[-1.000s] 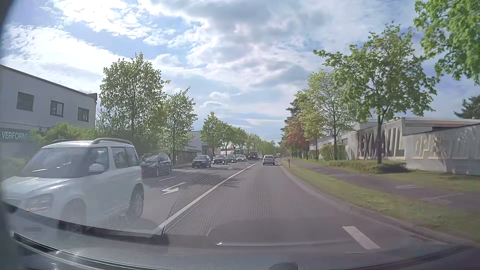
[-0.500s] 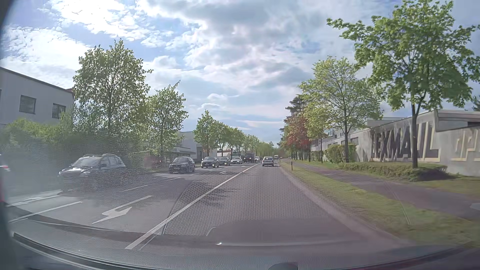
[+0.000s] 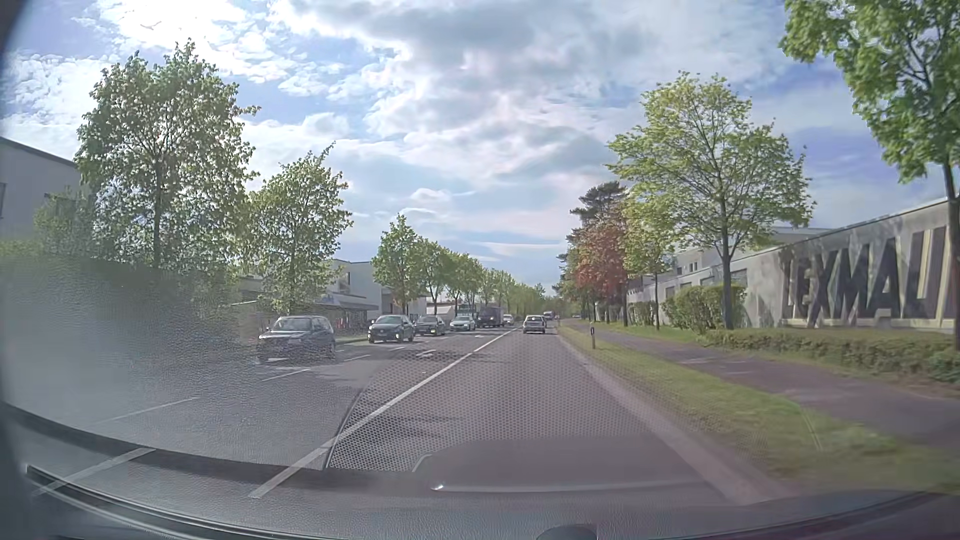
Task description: Follow the waypoints while adhering to traffic rules and regulations
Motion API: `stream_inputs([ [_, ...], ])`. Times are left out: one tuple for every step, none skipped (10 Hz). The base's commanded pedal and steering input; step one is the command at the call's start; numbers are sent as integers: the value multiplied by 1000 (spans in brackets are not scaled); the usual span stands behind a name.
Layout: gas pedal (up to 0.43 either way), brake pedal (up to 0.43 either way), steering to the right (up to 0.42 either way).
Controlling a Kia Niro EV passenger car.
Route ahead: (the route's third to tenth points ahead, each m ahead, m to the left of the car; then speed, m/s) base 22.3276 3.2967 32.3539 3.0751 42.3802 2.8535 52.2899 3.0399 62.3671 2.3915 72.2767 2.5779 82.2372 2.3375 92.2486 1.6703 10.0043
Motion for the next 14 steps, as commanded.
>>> stream_inputs([
  [197, 0, 5],
  [197, 0, 5],
  [197, 0, 5],
  [197, 0, 5],
  [197, 0, 5],
  [197, 0, 5],
  [197, 0, 5],
  [197, 0, 5],
  [197, 0, 5],
  [197, 0, 5],
  [197, 0, 5],
  [197, 0, 5],
  [197, 0, 5],
  [197, 0, 4],
])
